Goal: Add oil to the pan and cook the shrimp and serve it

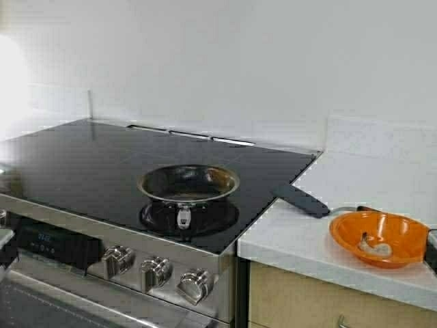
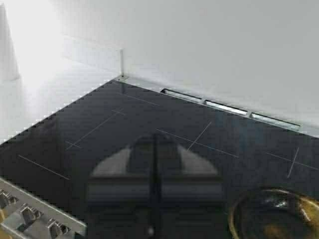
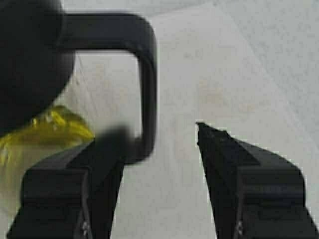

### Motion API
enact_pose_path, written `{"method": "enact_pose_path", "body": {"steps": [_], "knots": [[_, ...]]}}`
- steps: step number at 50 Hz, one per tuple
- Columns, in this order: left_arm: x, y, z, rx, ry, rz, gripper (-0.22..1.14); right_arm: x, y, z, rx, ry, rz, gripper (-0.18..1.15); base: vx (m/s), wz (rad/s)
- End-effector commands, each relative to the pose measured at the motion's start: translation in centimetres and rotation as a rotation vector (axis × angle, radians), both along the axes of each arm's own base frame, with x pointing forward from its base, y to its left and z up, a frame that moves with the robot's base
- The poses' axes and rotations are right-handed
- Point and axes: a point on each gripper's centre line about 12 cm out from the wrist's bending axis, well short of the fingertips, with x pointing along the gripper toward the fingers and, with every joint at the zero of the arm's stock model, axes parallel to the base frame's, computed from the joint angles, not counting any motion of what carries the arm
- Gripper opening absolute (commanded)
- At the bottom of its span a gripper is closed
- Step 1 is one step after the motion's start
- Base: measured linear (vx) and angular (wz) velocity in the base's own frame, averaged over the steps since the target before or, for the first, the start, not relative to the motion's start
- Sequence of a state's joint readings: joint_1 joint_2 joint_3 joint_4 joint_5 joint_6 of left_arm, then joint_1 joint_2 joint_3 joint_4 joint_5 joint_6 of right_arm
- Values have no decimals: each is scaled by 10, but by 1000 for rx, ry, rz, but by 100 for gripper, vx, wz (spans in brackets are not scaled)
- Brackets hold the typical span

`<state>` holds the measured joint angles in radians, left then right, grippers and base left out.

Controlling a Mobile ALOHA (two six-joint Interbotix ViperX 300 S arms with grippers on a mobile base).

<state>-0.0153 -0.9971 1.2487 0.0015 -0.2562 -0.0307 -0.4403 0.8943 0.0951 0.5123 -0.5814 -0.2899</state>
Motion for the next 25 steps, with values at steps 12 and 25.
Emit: {"method": "enact_pose_path", "body": {"steps": [12,25], "knots": [[2,0,1,-6,-1,1,3,-13,6,38,-9,-16,2,82,0,0],[2,0,0,-8,2,1,3,-36,18,59,17,12,7,82,0,0]]}}
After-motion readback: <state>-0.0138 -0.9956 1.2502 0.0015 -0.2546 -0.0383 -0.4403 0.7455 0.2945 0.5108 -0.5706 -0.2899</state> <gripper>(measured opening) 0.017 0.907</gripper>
